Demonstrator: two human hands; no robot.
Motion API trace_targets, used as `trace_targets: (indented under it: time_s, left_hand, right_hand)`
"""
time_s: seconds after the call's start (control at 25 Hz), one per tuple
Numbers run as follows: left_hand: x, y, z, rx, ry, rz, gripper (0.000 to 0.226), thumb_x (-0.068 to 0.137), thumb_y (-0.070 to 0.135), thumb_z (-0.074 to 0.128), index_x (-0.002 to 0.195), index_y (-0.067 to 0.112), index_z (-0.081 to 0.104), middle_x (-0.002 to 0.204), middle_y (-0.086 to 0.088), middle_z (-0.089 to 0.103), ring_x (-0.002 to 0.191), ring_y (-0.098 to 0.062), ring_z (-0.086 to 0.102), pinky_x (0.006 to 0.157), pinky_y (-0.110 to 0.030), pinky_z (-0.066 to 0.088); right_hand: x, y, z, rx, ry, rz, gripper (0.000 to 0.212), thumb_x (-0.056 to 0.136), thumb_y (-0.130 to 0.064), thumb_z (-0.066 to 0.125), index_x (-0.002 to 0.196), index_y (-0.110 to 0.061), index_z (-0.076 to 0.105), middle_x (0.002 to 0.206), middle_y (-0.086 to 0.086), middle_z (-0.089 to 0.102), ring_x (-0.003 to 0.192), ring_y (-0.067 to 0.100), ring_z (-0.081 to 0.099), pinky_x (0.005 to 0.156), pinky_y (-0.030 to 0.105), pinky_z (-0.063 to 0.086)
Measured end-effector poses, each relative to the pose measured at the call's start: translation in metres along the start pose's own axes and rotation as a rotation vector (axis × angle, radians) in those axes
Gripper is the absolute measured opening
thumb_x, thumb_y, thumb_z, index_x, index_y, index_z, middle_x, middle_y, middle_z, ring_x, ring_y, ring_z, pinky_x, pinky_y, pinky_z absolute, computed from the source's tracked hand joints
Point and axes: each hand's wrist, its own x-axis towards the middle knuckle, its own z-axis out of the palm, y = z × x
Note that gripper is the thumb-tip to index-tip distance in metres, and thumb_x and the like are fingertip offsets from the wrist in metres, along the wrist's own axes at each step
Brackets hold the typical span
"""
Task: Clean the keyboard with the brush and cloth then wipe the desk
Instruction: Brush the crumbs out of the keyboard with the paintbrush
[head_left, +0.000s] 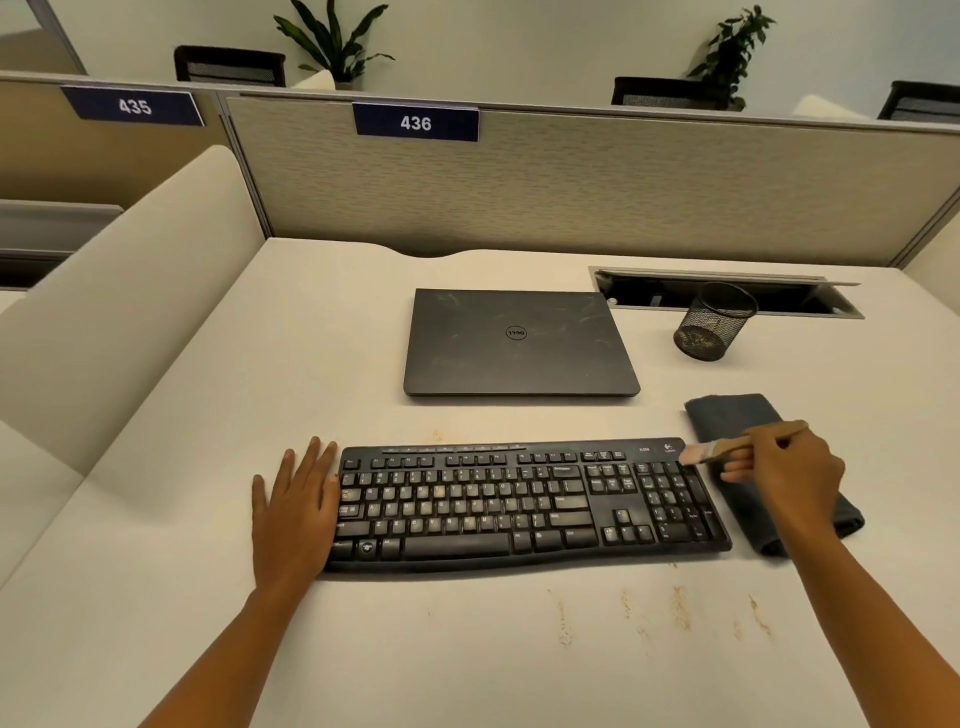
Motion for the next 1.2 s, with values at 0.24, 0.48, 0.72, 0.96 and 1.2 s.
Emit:
trace_targets:
  time_s: [0.24, 0.48, 0.72, 0.96, 1.2]
  left_hand:
    - [0.001, 0.001, 0.000, -0.009, -0.010, -0.004, 0.063, 0.096, 0.050, 0.008, 0.154, 0.032, 0.024, 0.160, 0.008, 0.022, 0.150, -0.017, 0.012, 0.120, -0.045, 0.000]
    - [0.001, 0.001, -0.001, -0.020, -0.011, -0.013, 0.061, 0.096, 0.048, 0.010, 0.153, 0.032, 0.025, 0.160, 0.008, 0.022, 0.150, -0.017, 0.012, 0.120, -0.045, 0.000]
    - [0.000, 0.001, -0.002, -0.018, -0.013, -0.008, 0.062, 0.096, 0.048, 0.010, 0.153, 0.032, 0.025, 0.160, 0.007, 0.022, 0.150, -0.018, 0.012, 0.120, -0.045, -0.001]
    - [0.000, 0.001, -0.001, -0.024, 0.000, -0.011, 0.059, 0.097, 0.046, 0.012, 0.153, 0.031, 0.028, 0.160, 0.007, 0.025, 0.150, -0.019, 0.015, 0.120, -0.046, 0.001]
    - [-0.001, 0.003, -0.002, -0.036, 0.012, -0.007, 0.058, 0.099, 0.044, 0.014, 0.153, 0.031, 0.029, 0.159, 0.008, 0.025, 0.150, -0.018, 0.015, 0.119, -0.043, -0.002]
  right_hand:
    - [0.008, -0.003, 0.008, 0.094, 0.030, 0.070, 0.027, 0.100, -0.020, 0.045, 0.090, -0.004, 0.064, 0.071, 0.008, 0.067, 0.049, 0.006, 0.064, 0.063, 0.015, 0.055]
    - [0.004, -0.002, 0.000, 0.087, 0.126, 0.247, 0.032, 0.088, -0.025, 0.045, 0.081, 0.001, 0.061, 0.070, 0.014, 0.066, 0.049, 0.025, 0.062, 0.068, 0.036, 0.060]
    - [-0.008, -0.011, 0.007, 0.151, 0.113, 0.223, 0.034, 0.098, -0.017, 0.043, 0.077, 0.002, 0.063, 0.061, 0.007, 0.062, 0.041, 0.013, 0.060, 0.050, 0.022, 0.055]
    - [-0.005, -0.011, 0.010, 0.081, 0.121, 0.099, 0.035, 0.099, -0.015, 0.041, 0.080, 0.004, 0.064, 0.059, 0.005, 0.063, 0.042, 0.010, 0.061, 0.066, 0.028, 0.057]
    - [-0.002, -0.013, 0.015, -0.007, 0.133, 0.047, 0.036, 0.094, -0.027, 0.036, 0.074, -0.007, 0.057, 0.062, 0.010, 0.064, 0.057, 0.020, 0.058, 0.072, 0.032, 0.053]
